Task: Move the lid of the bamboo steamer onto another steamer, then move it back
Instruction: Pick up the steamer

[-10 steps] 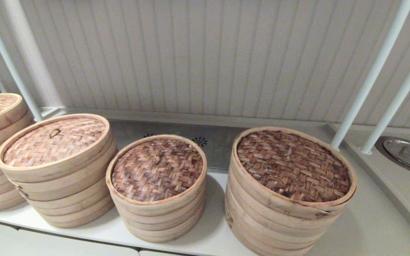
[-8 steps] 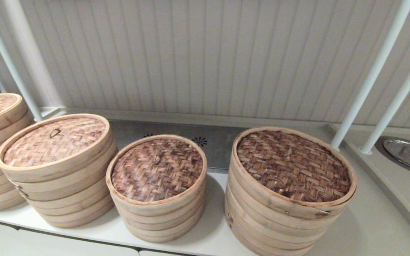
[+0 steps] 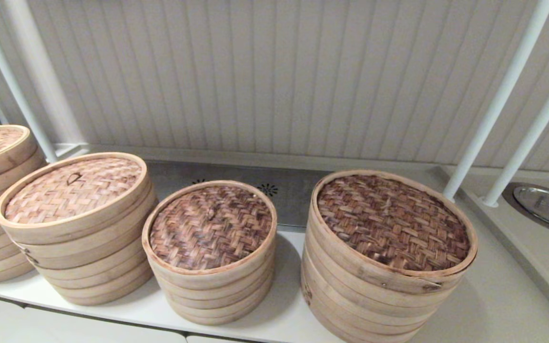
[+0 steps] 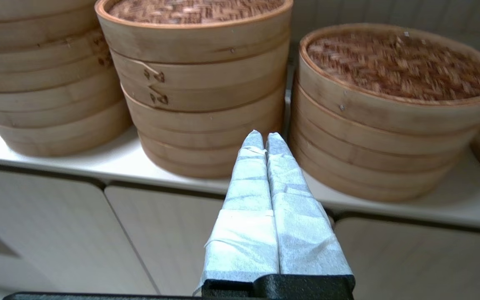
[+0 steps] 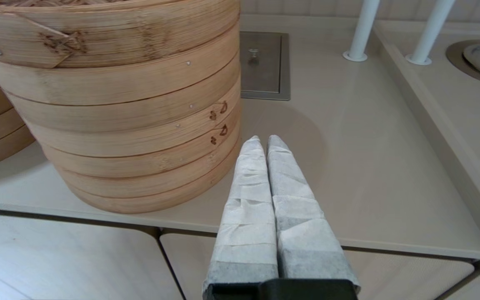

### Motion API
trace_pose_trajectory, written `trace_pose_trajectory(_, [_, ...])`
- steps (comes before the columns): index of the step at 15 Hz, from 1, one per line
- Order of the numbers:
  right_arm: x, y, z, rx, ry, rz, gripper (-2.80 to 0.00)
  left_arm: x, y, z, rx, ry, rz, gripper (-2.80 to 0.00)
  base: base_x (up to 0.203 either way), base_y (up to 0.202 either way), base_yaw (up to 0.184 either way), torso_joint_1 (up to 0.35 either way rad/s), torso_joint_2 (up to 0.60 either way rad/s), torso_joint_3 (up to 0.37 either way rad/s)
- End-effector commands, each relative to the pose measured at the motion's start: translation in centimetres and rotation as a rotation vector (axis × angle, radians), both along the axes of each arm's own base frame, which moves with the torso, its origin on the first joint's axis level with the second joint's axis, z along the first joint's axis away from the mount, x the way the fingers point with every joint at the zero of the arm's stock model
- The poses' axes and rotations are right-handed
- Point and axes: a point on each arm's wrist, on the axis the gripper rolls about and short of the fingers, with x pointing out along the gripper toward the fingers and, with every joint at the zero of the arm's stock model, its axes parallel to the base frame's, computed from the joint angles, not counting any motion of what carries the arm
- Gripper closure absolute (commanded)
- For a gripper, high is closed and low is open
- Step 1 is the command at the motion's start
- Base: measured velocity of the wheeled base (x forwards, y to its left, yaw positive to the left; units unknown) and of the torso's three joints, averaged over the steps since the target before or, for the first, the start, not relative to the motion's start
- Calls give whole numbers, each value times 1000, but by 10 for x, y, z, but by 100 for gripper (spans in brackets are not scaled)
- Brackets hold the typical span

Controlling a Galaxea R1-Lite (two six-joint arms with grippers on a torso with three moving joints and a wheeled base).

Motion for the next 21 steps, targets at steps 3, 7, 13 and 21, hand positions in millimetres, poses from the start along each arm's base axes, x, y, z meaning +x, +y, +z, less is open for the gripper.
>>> trace_pose_trajectory(3, [0, 0, 0, 0, 1, 1, 0, 14, 0, 67, 0, 74, 10, 0, 0, 0, 0, 0, 0, 0])
trace_pose_trajectory(7, [0, 0, 0, 0, 1, 1, 0, 70, 2, 145, 15, 157, 78, 0, 0, 0, 0, 0, 0, 0])
trace_pose_trajectory(13, [0, 0, 0, 0, 1, 1, 0, 169, 20, 200, -12, 395, 193, 0, 0, 0, 0, 0, 0, 0])
trace_pose_trajectory(21, [0, 0, 0, 0, 1, 1, 0, 292, 76, 182, -70, 751, 163, 0, 0, 0, 0, 0, 0, 0])
